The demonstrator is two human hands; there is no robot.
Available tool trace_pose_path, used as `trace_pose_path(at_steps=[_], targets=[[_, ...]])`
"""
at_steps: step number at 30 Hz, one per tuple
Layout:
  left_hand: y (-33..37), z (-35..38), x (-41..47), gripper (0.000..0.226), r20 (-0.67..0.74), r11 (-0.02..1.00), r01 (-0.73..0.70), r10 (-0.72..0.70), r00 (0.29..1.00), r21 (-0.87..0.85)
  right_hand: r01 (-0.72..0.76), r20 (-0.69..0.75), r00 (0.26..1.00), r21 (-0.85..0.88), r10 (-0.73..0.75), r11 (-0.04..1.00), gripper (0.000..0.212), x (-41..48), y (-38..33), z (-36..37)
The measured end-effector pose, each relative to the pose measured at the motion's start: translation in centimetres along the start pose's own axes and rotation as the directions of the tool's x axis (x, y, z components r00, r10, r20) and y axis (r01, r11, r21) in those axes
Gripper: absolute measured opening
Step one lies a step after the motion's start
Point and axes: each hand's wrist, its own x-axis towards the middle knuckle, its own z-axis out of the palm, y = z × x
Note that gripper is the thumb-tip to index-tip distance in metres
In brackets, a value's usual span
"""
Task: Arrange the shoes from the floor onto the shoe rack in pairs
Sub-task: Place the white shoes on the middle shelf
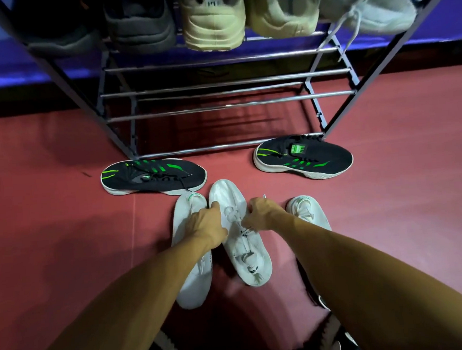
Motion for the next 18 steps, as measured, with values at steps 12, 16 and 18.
trace_pose_path(at_steps=[12,16,18], targets=[[4.1,-3.7,-2.5,0.033,-0.15,0.907,-0.027,-0.04,0.988,-0.42,-0.018,-0.015,1.0,0.108,0.02,0.994,0.01,-5.7,0.5,-7.5],[7.5,-5.9,-3.4,0.035,-0.192,0.875,-0.121,0.032,0.981,-0.47,-0.062,0.013,0.998,0.15,0.061,0.987,0.032,-8.7,1.8,-12.1],[9.2,-7.4,-3.8,0.036,-0.203,0.851,-0.168,0.074,0.976,-0.497,-0.109,0.035,0.994,0.188,0.104,0.976,0.035,-9.6,2.8,-13.9]])
